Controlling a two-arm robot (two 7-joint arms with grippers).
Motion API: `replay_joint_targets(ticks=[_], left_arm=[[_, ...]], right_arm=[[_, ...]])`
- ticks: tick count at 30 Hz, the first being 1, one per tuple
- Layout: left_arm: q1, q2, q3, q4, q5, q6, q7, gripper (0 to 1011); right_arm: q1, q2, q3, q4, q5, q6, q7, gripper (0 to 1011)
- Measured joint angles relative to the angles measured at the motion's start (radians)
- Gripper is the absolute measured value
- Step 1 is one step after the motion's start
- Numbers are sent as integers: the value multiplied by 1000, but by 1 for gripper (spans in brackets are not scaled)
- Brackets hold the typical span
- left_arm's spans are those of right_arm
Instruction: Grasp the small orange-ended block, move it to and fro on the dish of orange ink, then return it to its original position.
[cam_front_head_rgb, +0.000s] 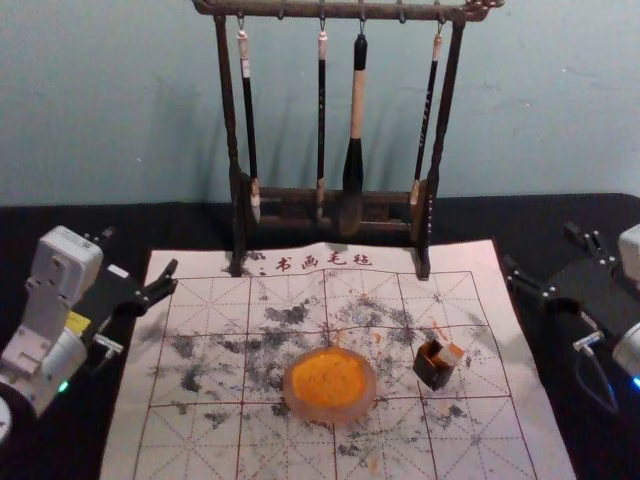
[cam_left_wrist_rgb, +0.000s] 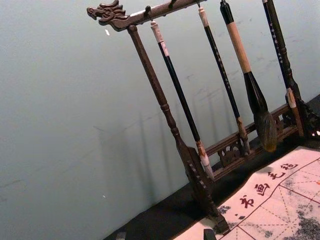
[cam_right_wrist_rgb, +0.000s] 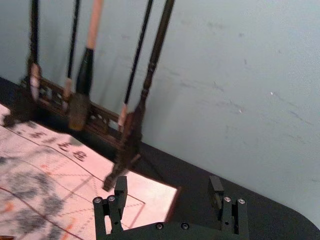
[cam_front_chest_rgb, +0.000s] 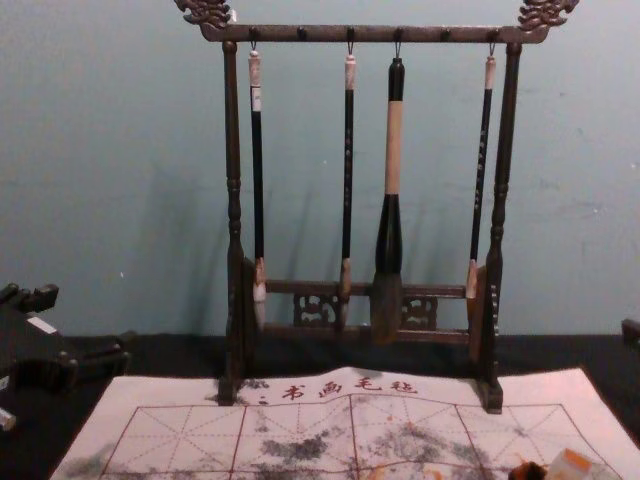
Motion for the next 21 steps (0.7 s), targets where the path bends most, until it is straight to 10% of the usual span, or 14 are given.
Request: replay_joint_targets(ticks=[21], left_arm=[[0,0,0,0,0,0,0,1001]], right_arm=[[-178,104,44,-200,163,-32,314,1000]])
